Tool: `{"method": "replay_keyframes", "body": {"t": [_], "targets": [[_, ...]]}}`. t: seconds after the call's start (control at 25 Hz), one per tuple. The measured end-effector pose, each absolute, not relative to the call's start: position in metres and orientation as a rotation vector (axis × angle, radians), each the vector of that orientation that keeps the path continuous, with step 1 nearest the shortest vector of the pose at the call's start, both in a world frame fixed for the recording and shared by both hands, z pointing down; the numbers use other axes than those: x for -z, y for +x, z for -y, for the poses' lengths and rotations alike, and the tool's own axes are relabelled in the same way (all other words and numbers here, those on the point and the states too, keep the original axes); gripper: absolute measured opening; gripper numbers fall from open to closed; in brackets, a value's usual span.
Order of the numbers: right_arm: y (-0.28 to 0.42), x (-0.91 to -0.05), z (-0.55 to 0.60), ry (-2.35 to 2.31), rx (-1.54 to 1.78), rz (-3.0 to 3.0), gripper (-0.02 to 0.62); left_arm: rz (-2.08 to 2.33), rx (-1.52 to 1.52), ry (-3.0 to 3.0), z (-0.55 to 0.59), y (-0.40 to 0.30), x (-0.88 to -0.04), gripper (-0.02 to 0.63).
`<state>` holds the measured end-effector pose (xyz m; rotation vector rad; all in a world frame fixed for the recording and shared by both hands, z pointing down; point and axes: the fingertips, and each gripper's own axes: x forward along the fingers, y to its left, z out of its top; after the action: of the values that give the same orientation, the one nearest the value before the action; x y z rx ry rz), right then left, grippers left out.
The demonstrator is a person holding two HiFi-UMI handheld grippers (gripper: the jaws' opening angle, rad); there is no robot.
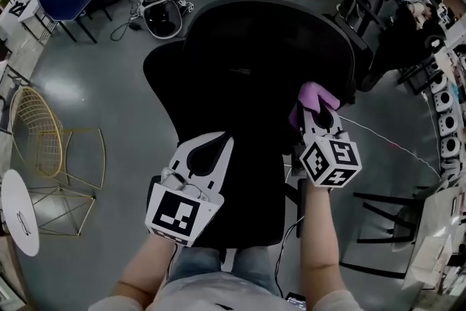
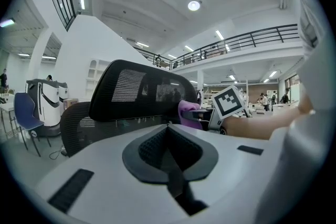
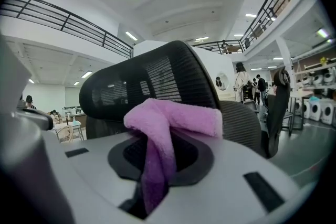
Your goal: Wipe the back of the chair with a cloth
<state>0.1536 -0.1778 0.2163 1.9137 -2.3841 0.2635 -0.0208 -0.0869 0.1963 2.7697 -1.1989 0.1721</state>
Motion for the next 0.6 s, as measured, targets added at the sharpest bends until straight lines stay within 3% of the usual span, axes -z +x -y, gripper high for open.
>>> {"method": "replay_keyframes", "body": {"t": [0.6], "targets": [[0.172, -0.257, 0.206, 1.854, -0.291, 2.353, 0.071, 1.231, -0.209, 2.762, 0.089, -0.006, -0.211, 0.009]]}}
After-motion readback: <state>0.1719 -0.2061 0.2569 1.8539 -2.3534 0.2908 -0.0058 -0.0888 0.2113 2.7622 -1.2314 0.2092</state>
